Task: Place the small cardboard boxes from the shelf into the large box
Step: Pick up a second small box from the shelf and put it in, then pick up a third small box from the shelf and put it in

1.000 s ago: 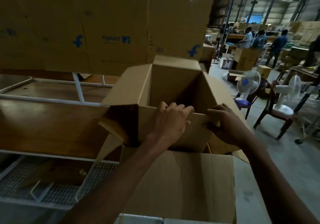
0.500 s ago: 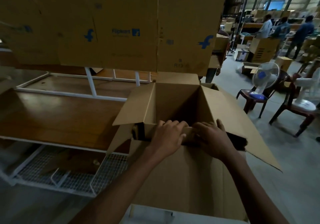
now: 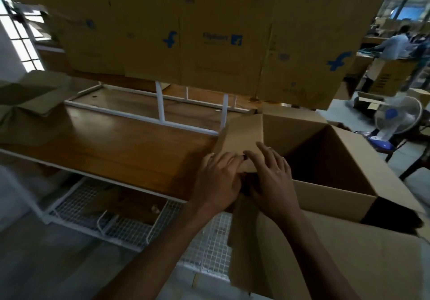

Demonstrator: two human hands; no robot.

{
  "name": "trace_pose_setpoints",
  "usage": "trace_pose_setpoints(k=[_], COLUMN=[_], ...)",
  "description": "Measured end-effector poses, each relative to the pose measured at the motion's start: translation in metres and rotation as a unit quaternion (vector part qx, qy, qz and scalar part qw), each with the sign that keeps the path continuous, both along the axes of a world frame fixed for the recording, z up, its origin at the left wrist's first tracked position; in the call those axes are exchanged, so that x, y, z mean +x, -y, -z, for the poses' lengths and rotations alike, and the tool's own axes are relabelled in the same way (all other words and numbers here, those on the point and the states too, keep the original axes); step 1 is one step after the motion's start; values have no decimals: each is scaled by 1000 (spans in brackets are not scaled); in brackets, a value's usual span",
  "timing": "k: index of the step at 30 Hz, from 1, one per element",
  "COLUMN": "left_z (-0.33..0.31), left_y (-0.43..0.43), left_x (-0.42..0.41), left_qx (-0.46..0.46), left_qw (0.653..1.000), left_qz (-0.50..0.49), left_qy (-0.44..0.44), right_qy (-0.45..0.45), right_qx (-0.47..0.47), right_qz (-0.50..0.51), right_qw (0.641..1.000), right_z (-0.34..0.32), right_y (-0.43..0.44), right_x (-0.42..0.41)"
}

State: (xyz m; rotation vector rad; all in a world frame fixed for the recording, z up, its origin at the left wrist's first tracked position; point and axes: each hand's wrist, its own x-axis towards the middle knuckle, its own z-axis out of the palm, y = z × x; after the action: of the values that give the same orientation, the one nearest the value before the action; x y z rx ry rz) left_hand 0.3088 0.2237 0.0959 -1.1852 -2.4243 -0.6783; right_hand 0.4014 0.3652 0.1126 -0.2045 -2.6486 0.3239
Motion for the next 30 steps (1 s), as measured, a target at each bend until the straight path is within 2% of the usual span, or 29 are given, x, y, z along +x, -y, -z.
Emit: trace_pose_setpoints(k=[5, 13, 20, 30], left_z=[0, -11, -6, 15], left_y=[105, 301, 436, 579], left_x=[-74, -179, -275, -443], left_qx=[30, 8, 4, -36], left_qw=[999, 987, 966, 930], left_qz=[-45, -161, -257, -363], left_qy=[-1, -10, -8, 31], right_qy=[-8, -34, -2, 62], right_qx=[-20, -46, -50, -90], right_qz=[-38, -137, -230, -329], right_qw=[999, 989, 972, 938], right_z=[2, -1, 1, 16], right_y=[97, 274, 398, 537], right_x=[-82, -220, -344, -555])
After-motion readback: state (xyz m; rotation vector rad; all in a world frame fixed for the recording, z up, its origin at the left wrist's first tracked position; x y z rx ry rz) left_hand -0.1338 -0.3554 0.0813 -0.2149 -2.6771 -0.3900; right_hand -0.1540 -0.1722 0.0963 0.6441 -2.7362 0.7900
